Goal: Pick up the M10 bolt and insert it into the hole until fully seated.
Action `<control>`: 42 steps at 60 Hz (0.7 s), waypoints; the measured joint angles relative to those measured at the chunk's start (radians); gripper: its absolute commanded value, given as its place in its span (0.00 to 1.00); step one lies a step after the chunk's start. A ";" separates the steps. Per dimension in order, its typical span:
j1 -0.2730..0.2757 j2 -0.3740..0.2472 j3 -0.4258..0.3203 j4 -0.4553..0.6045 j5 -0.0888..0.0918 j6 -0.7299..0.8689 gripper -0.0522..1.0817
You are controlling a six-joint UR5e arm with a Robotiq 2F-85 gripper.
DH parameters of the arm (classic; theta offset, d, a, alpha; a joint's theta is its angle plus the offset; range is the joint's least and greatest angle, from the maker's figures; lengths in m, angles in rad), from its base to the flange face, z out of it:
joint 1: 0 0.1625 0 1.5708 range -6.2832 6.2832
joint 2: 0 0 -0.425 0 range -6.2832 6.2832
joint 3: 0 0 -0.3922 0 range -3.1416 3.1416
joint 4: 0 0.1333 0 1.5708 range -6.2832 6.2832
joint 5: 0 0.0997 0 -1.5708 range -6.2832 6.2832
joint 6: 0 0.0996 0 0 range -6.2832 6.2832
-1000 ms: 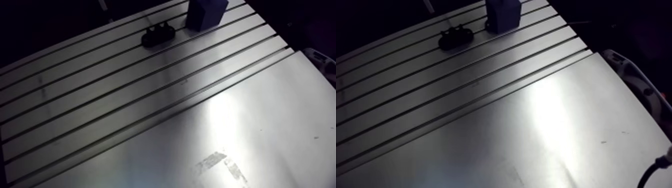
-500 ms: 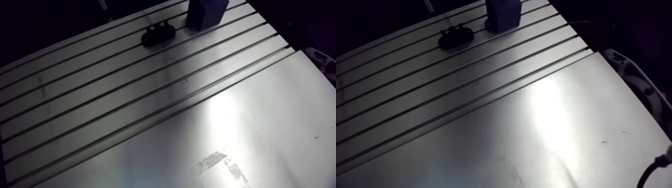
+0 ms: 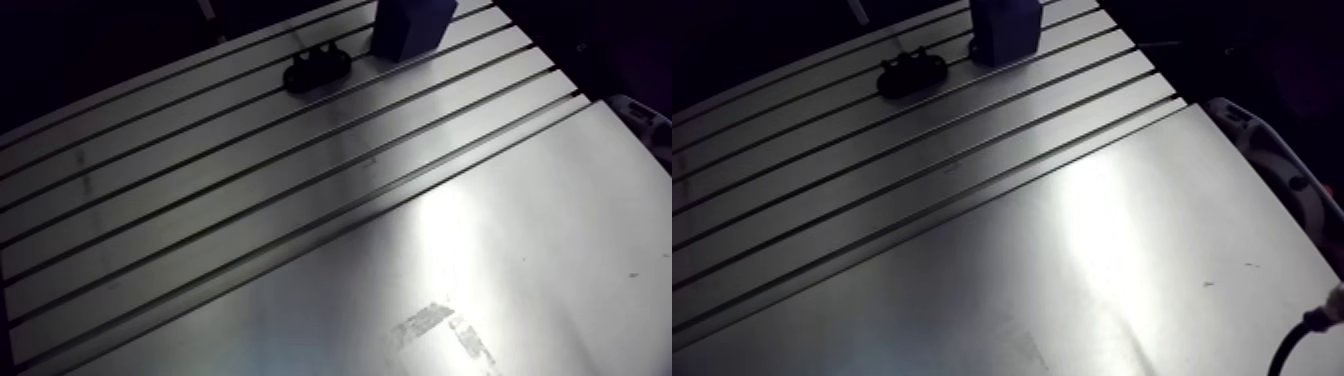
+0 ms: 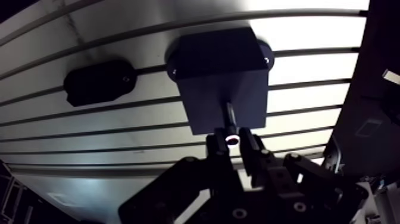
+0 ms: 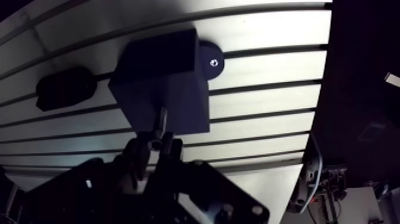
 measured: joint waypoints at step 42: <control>-0.001 -0.021 0.040 -0.087 0.008 -0.017 0.05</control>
